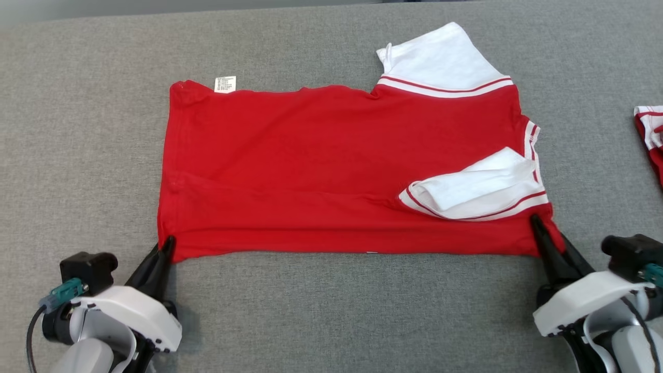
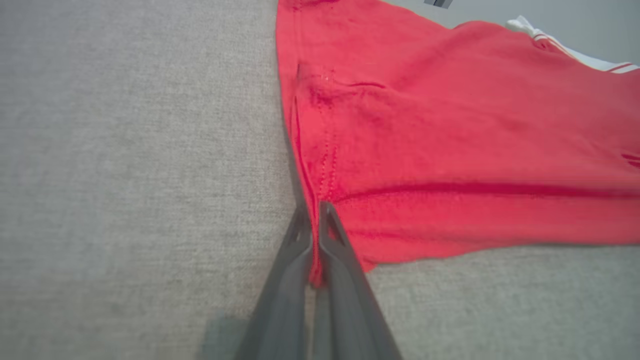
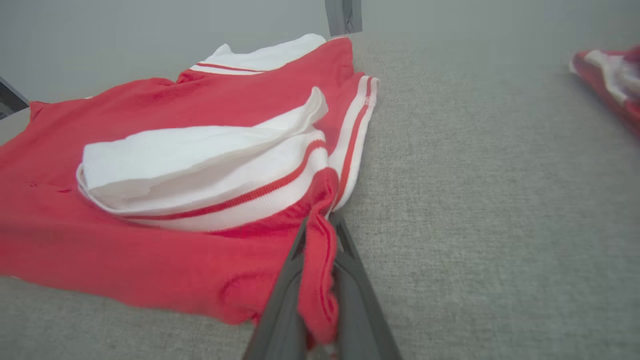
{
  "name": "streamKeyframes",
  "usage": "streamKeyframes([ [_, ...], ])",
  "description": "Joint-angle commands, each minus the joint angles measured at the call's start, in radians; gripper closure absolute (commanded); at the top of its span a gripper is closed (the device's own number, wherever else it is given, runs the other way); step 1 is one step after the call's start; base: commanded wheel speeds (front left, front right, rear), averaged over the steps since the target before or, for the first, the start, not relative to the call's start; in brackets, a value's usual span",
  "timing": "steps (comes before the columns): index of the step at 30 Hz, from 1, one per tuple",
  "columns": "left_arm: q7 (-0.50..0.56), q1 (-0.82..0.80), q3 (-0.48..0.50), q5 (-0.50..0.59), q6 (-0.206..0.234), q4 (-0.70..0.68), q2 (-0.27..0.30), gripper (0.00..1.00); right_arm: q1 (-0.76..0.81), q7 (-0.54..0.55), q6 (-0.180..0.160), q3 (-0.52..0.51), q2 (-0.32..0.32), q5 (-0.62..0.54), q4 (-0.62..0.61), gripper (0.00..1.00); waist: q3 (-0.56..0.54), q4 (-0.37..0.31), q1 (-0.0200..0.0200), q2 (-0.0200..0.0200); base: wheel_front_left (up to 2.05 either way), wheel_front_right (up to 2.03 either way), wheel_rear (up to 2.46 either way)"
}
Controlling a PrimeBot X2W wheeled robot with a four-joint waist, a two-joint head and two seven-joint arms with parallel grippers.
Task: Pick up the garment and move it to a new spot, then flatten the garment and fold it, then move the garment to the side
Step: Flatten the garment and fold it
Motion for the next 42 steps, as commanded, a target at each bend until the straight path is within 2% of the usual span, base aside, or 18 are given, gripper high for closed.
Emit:
streamKeyframes([
  [1, 0.012, 0.029, 0.004, -0.009, 0.009, -0.009, 0.018, 1.0, 0.015, -0.004, 0.0, -0.015, -0.006, 0.008, -0.014, 1.0, -0.004, 0.004, 0.0, 0.0, 0.0, 0.0, 0.0],
  [5, 0.042, 0.086, 0.011, -0.022, 0.02, -0.118, 0.061, 1.0, 0.072, 0.028, -0.001, -0.066, 0.0, 0.024, -0.079, 1.0, -0.018, 0.02, 0.0, 0.0, 0.0, 0.0, 0.0],
  [12, 0.12, 0.208, 0.02, -0.059, 0.071, -0.284, 0.12, 1.0, 0.217, 0.103, -0.001, -0.138, 0.049, 0.029, -0.178, 1.0, -0.046, 0.042, 0.0, 0.0, 0.0, 0.0, 0.0],
  [16, 0.147, 0.266, 0.019, -0.084, 0.094, -0.327, 0.121, 1.0, 0.263, 0.13, -0.001, -0.141, 0.074, 0.029, -0.197, 1.0, -0.058, 0.039, 0.0, 0.0, 0.0, 0.0, 0.0],
  [17, 0.137, 0.269, 0.021, -0.083, 0.099, -0.334, 0.117, 0.96, 0.266, 0.136, 0.0, -0.135, 0.076, 0.029, -0.199, 1.0, -0.06, 0.037, 0.0, 0.0, 0.0, 0.0, 0.0],
  [18, 0.127, 0.269, 0.025, -0.079, 0.104, -0.335, 0.111, 0.53, 0.268, 0.139, 0.0, -0.126, 0.079, 0.035, -0.2, 1.0, -0.062, 0.036, 0.0, 0.0, 0.0, 0.0, 0.0],
  [19, 0.122, 0.272, 0.021, -0.077, 0.104, -0.332, 0.106, 0.0, 0.269, 0.139, 0.0, -0.121, 0.078, 0.033, -0.2, 0.55, -0.065, 0.036, 0.0, 0.0, 0.0, 0.0, 0.0],
  [20, 0.117, 0.273, 0.02, -0.075, 0.108, -0.327, 0.101, 0.0, 0.268, 0.138, 0.0, -0.119, 0.077, 0.03, -0.199, 0.22, -0.068, 0.036, 0.0, 0.0, 0.0, 0.0, 0.0],
  [21, 0.101, 0.269, 0.026, -0.075, 0.113, -0.326, 0.091, 0.0, 0.266, 0.132, 0.0, -0.122, 0.076, 0.025, -0.199, 0.0, -0.071, 0.036, 0.0, 0.0, 0.0, 0.0, 0.0],
  [27, 0.004, 0.241, 0.069, -0.068, 0.139, -0.329, 0.046, 0.0, 0.233, 0.073, 0.0, -0.146, 0.067, -0.004, -0.226, 0.0, -0.09, 0.036, 0.0, 0.0, 0.0, 0.0, 0.0],
  [32, -0.111, 0.189, 0.108, -0.002, 0.173, -0.357, 0.026, 0.0, 0.183, -0.005, 0.0, -0.175, 0.071, -0.068, -0.271, 0.0, -0.108, 0.036, 0.0, 0.0, 0.0, 0.0, 0.0],
  [37, -0.148, 0.129, 0.117, 0.082, 0.199, -0.379, 0.033, 0.0, 0.128, -0.039, 0.0, -0.168, 0.077, -0.106, -0.294, 0.0, -0.121, 0.036, 0.0, 0.0, 0.0, 0.0, 0.0],
  [42, -0.139, 0.094, 0.096, 0.137, 0.22, -0.376, 0.051, 0.0, 0.087, -0.031, 0.0, -0.156, 0.081, -0.116, -0.293, 0.0, -0.126, 0.033, 0.0, 0.0, 0.0, 0.0, 0.0],
])
